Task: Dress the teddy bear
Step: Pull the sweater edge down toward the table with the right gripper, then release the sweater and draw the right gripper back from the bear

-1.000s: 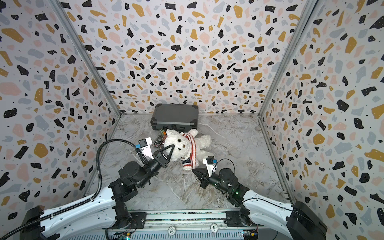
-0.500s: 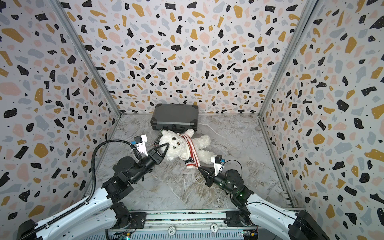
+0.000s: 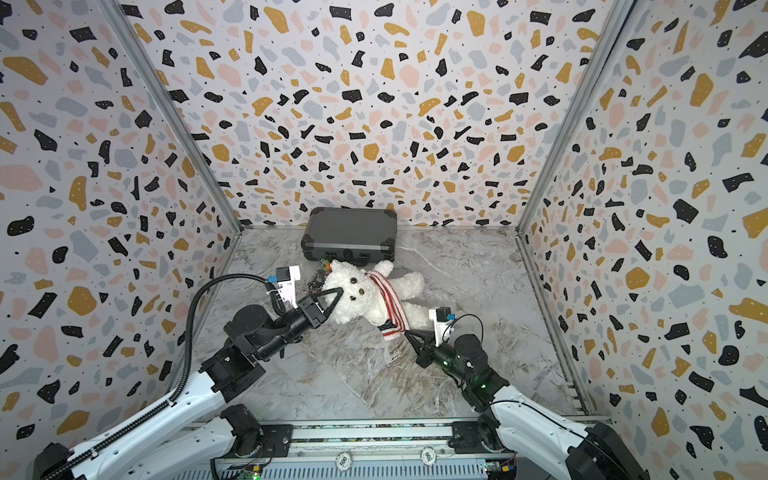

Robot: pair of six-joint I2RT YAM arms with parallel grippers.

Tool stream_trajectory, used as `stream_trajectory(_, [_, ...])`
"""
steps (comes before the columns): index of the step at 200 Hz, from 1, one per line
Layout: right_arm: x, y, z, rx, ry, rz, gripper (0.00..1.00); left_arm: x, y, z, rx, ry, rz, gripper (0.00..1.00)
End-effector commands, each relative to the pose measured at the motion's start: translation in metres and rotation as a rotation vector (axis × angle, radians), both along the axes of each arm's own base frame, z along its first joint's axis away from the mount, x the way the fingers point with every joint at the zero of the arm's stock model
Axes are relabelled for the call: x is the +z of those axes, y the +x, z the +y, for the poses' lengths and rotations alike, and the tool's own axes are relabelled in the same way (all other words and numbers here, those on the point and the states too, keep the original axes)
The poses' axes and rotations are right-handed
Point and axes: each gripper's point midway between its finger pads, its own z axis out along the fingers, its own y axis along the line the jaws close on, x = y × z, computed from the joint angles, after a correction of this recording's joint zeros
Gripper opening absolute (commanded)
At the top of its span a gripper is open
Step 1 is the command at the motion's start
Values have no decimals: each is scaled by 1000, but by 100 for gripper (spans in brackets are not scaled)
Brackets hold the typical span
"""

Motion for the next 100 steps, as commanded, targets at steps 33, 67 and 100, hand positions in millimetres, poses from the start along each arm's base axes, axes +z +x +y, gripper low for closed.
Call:
stream_trajectory(33, [27, -6, 16, 49, -45, -94, 0, 47, -2, 5, 8, -22, -152, 0])
stream_trajectory(67, [20, -12, 31, 120, -86, -81, 1, 49, -3, 1, -10, -6, -206, 0])
stream_trajectory(100, [20, -19, 35, 164, -126, -102, 25, 48, -4, 1, -8, 46, -265, 0])
